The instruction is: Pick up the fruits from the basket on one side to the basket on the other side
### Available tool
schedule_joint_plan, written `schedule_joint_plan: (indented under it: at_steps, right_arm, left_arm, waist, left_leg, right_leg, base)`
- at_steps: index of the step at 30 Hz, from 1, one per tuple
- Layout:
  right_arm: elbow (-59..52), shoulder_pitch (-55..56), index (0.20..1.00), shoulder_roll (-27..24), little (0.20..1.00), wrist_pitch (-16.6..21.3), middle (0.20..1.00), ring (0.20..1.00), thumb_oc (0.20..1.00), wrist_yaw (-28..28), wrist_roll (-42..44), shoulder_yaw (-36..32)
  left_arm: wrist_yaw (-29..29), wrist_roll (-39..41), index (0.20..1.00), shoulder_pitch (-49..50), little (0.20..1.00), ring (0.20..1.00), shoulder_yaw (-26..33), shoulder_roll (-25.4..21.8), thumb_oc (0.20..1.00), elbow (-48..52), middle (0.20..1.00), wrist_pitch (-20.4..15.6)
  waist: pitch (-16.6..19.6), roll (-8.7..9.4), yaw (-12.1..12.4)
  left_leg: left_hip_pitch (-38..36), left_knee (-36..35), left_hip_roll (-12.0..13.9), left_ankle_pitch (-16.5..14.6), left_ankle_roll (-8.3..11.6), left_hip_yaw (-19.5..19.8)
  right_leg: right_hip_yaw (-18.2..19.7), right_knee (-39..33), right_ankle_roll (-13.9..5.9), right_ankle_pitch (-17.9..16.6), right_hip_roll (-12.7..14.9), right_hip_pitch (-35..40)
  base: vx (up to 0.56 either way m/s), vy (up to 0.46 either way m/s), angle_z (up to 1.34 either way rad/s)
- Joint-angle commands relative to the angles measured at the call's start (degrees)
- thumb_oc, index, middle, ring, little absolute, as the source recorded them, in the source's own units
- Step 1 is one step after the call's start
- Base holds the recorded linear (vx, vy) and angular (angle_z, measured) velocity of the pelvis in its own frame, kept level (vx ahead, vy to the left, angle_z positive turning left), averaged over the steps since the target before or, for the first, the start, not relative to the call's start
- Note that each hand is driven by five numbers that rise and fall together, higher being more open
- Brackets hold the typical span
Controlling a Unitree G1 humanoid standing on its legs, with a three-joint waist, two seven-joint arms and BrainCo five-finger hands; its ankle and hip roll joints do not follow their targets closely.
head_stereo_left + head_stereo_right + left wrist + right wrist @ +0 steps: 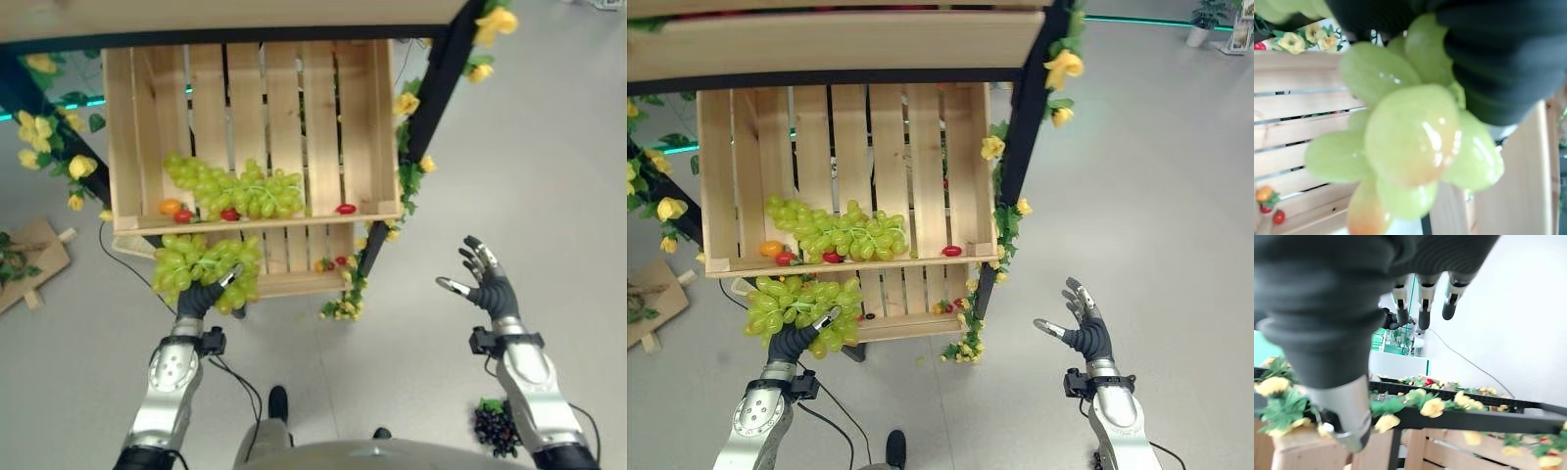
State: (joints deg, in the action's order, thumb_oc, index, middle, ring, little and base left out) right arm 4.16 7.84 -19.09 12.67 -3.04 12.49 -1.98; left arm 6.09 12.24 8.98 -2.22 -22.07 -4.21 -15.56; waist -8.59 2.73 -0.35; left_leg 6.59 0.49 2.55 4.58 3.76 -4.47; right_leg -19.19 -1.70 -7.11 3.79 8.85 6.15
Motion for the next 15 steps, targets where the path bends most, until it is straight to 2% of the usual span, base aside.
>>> schedule_joint_plan:
  at_steps: [1, 9, 15]
  right_arm:
    - [-1.7, -2.2, 1.000, -2.4, 1.000, 3.1, 1.000, 1.000, 1.000, -0.9, 0.2, -1.7]
    - [-0.6, -1.9, 1.000, -2.2, 1.000, 3.0, 1.000, 1.000, 1.000, -1.1, 0.8, -2.2]
    - [0.5, -2.2, 1.000, -3.3, 1.000, 3.7, 1.000, 1.000, 1.000, -2.4, 1.1, -4.6]
  left_arm:
    - [0.2, 0.3, 0.200, -2.1, 0.200, 0.200, 2.1, -1.4, 0.200, 3.2, 0.200, -4.0]
    - [-1.0, 1.3, 0.200, 0.5, 0.200, 0.200, 3.8, -2.5, 0.200, 8.6, 0.200, -4.4]
    - [-4.2, 6.1, 0.200, 3.4, 0.200, 0.200, 5.4, -3.8, 0.200, 17.8, 0.200, -5.6]
  waist:
    - [1.9, -0.59, 0.3]
    - [1.8, -0.32, 1.6]
    - [0.1, -0.55, 4.3]
  left_leg:
    - [-4.0, 2.5, 1.5, -6.9, 0.62, 0.5]
    - [-3.7, 3.9, 1.8, -6.8, 0.78, 2.1]
    - [-0.8, 5.8, 2.6, -5.1, 2.86, 7.5]
  right_leg:
    - [1.0, 4.4, 0.27, 1.7, -0.9, -4.4]
    - [-0.8, 6.3, 0.91, 3.5, -1.0, -3.6]
    - [-6.0, 11.8, 2.29, 7.0, -1.5, -4.4]
  base:
    - [0.00, 0.000, 0.00]
    - [-0.01, -0.033, 0.08]
    - [-0.08, -0.099, 0.38]
